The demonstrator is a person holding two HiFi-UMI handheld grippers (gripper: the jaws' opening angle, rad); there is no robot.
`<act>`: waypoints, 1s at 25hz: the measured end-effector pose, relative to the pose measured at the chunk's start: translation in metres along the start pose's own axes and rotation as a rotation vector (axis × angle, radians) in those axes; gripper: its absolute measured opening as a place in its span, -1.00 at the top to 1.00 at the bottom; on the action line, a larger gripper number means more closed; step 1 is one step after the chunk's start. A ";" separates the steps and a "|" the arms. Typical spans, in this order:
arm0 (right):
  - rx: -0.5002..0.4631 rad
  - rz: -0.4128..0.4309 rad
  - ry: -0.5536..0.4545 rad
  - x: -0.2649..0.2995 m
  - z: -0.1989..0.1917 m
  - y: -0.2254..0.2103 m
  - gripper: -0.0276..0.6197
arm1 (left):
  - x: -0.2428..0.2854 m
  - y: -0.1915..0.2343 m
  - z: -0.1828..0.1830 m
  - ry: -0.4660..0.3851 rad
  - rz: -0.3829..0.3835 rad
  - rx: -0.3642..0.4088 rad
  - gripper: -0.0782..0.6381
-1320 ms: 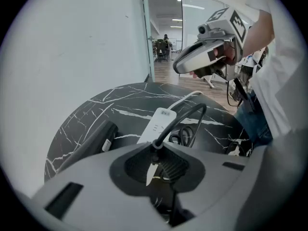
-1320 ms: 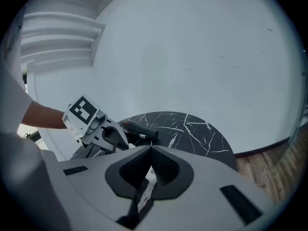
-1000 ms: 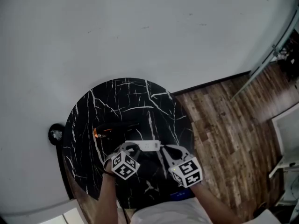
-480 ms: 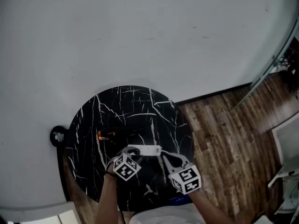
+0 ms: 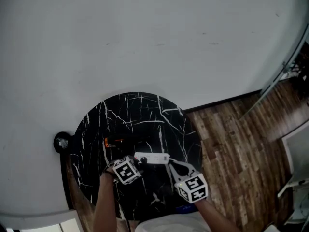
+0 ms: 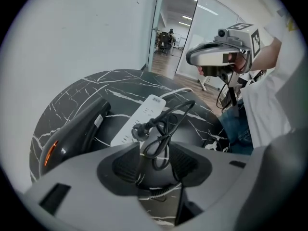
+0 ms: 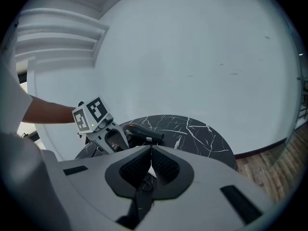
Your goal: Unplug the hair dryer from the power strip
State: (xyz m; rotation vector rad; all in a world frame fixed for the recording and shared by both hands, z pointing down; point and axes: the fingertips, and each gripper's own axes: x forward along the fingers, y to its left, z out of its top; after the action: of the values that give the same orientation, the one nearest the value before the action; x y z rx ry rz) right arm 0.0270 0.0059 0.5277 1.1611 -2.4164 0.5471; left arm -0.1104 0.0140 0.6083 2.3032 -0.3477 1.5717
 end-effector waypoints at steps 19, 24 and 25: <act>0.046 -0.079 -0.206 -0.013 0.068 -0.005 0.91 | -0.110 0.016 0.072 -0.674 0.309 -0.306 0.53; -0.013 -0.103 -0.266 -0.022 0.092 -0.002 0.91 | -0.137 0.019 0.083 -0.765 0.402 -0.436 0.78; -0.020 -0.104 -0.278 -0.024 0.096 -0.001 0.91 | -0.143 0.020 0.083 -0.785 0.426 -0.454 0.78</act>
State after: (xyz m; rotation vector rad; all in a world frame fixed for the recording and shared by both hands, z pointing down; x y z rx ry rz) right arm 0.0237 -0.0281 0.4352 1.4270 -2.5626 0.3473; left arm -0.0988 -0.0358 0.4496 2.4424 -1.2961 0.5327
